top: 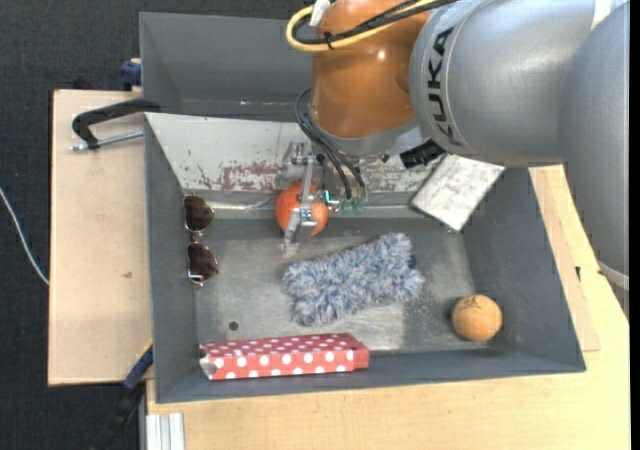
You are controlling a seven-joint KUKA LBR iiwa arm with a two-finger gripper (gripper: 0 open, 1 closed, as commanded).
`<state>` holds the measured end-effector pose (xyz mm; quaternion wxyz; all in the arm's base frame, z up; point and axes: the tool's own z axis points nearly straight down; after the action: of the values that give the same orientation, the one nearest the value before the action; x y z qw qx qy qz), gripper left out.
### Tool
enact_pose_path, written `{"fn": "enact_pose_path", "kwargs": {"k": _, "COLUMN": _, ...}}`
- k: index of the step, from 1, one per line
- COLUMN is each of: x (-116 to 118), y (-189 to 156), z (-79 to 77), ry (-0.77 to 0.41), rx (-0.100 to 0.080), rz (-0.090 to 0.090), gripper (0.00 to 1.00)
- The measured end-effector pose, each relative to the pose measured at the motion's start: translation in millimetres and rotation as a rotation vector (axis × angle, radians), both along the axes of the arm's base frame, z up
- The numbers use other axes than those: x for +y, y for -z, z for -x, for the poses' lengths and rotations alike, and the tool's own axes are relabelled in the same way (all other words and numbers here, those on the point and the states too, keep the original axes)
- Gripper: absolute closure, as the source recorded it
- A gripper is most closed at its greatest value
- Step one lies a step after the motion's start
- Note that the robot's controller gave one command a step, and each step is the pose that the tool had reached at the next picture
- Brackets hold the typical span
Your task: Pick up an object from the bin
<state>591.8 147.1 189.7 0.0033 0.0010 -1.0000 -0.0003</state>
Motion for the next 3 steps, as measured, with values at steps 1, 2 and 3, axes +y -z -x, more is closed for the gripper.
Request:
{"fn": "enact_pose_path", "kwargs": {"k": 1, "x": -1, "y": -5, "z": -1.9, "ry": 0.001, "rx": -0.008, "rz": -0.001, "gripper": 0.00}}
{"fn": "enact_pose_path", "kwargs": {"k": 2, "x": -22, "y": 8, "z": -1.7, "ry": -0.221, "rx": -0.010, "rz": -0.003, "gripper": 0.00}}
{"fn": "enact_pose_path", "kwargs": {"k": 3, "x": -58, "y": -4, "z": 17.5, "ry": -0.347, "rx": -0.006, "rz": -0.001, "gripper": 0.00}}
